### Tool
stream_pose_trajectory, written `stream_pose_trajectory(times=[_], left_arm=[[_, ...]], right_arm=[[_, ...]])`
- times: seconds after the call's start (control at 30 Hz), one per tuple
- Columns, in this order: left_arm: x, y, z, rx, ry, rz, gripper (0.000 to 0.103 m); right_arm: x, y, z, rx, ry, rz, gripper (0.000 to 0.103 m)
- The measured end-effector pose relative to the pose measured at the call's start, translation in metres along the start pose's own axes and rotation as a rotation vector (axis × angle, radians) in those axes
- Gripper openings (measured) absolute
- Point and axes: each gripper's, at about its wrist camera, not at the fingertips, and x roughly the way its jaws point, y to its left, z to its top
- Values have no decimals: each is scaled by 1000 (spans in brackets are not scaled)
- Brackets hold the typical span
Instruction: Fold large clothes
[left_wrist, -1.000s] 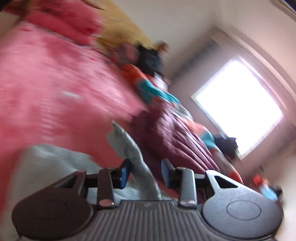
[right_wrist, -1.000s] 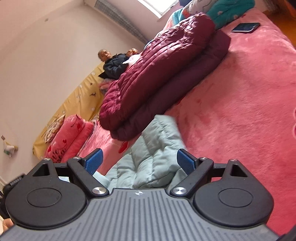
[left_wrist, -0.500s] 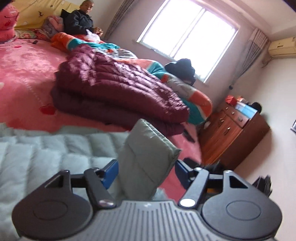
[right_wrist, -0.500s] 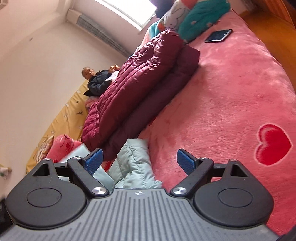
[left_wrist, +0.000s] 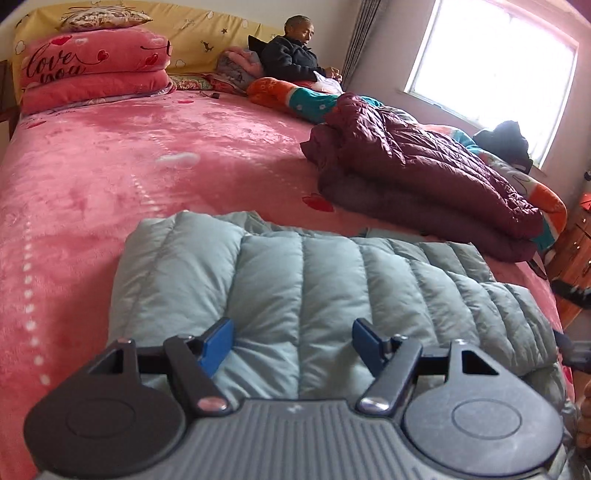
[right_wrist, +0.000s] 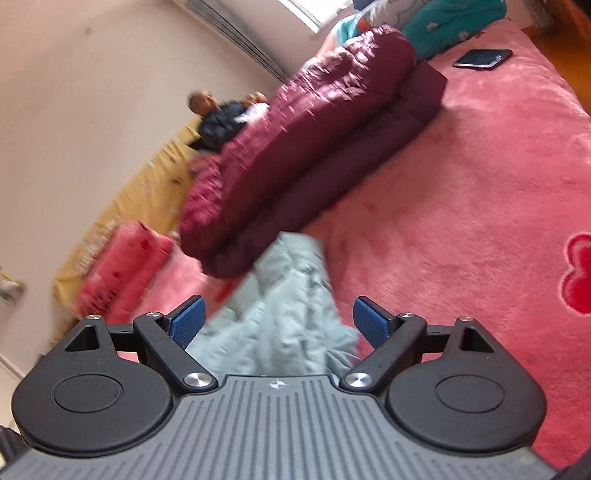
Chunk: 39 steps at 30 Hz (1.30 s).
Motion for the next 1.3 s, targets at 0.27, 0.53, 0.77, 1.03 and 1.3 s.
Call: stream_pose_trajectory(times=[0.27, 0.53, 0.77, 1.03, 1.3], left_arm=[[13, 3, 0, 31, -29, 50, 71], [23, 21, 4, 24, -64, 160, 71], [38, 32, 14, -9, -90, 164, 72], [42, 39, 17, -21, -74, 159, 75], [18, 33, 27, -12, -208, 48, 75]], right_arm=[[9, 35, -15, -252, 31, -21, 92], [28, 69, -34, -442, 61, -115, 40], [61, 90, -33, -582, 46, -252, 40], [108, 89, -31, -639, 121, -329, 69], [63, 93, -18, -488, -19, -297, 103]])
